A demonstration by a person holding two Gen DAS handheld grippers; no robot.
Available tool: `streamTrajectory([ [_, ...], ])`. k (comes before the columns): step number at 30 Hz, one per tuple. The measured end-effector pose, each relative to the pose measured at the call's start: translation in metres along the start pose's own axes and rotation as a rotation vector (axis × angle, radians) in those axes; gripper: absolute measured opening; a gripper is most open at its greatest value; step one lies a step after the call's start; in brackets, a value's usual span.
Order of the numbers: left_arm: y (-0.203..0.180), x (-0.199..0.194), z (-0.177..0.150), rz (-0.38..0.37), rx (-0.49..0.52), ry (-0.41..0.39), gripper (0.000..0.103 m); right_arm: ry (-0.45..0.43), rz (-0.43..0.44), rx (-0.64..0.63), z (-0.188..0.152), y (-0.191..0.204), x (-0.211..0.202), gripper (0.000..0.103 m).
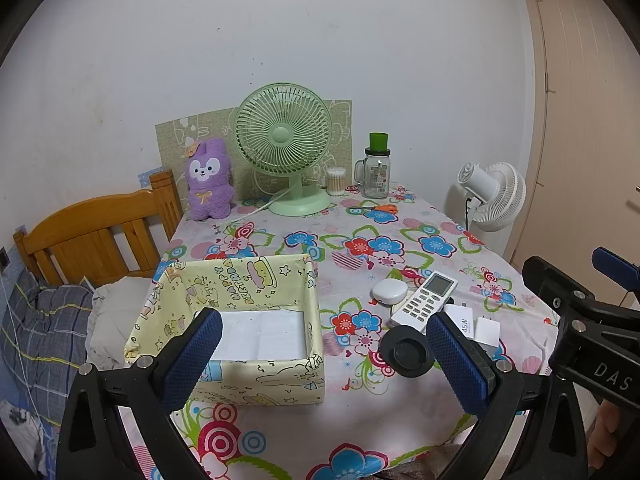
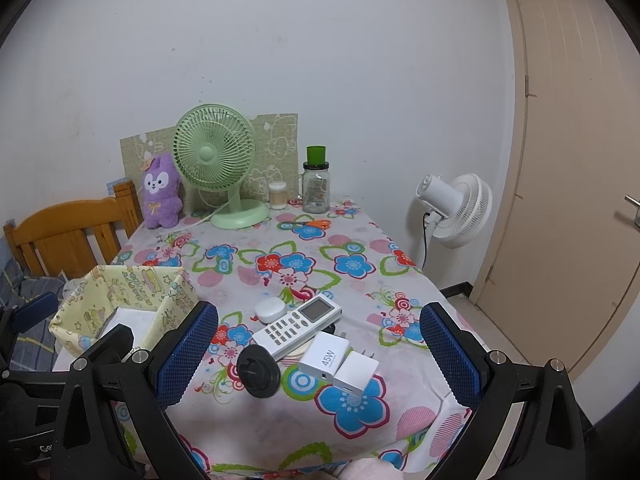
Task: Organize rigid objects
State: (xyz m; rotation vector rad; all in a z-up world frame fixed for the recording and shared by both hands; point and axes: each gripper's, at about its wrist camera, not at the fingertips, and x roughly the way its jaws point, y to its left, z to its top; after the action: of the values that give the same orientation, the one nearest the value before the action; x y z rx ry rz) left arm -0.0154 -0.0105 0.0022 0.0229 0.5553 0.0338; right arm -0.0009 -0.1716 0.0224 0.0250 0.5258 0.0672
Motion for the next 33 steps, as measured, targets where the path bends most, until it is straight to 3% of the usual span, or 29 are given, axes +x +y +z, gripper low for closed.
streamTrajectory([
  [33, -0.0011, 0.0067, -0.0017, -0.016, -0.013, 0.02, 0.103, 0.001, 0.0, 0.001, -0.0002, -0.0007, 0.0014, 0.102],
])
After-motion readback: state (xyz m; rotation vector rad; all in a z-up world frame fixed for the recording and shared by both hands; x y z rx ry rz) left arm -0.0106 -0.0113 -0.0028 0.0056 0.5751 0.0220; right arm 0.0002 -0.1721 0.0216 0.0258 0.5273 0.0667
